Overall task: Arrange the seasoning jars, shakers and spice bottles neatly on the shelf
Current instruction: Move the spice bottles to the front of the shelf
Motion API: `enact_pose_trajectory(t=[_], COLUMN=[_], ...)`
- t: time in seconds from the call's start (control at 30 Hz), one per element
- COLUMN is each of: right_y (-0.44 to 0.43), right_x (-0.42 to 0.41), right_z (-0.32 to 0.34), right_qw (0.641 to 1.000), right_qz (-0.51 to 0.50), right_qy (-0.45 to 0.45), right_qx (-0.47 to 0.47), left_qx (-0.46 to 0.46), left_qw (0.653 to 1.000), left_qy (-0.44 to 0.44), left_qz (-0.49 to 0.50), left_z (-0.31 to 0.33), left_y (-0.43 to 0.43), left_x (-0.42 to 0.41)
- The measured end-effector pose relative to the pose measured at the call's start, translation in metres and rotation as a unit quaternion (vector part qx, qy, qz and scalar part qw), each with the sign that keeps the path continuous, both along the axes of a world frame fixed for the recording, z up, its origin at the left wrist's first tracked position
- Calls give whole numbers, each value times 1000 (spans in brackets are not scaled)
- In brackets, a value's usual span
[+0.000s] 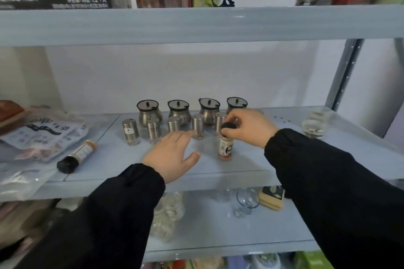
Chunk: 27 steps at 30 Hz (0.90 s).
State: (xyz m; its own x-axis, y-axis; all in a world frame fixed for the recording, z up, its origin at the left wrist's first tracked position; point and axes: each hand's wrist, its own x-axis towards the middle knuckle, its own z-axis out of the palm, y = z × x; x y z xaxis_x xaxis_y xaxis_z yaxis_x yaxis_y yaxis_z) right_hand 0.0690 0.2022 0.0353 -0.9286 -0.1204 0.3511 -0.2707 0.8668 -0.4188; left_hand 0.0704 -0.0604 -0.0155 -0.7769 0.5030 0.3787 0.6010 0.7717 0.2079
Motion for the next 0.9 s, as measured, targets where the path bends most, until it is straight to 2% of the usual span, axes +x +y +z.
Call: enact_pose_trajectory(t=[0.23,0.4,0.63,0.77,0.9], right_y=[10,13,8,-2,-55], right_x=[-2,-1,9,23,28], right_z=[-1,-4,-6,15,34], right_qw=[1000,1000,1000,996,993], right_qz=[23,26,6,-48,1], right_qy=[9,1,1,77,113], right_qx=[-7,3,8,-16,22], left_qx=[12,24,17,19,25], left_qw=[997,996,997,997,997], left_qy=[51,41,33,35,46], left_qz=[50,78,68,59,61], left_z=[8,10,8,15,28], left_y=[1,-3,-17,-39,-79], left_x=[25,43,51,45,36])
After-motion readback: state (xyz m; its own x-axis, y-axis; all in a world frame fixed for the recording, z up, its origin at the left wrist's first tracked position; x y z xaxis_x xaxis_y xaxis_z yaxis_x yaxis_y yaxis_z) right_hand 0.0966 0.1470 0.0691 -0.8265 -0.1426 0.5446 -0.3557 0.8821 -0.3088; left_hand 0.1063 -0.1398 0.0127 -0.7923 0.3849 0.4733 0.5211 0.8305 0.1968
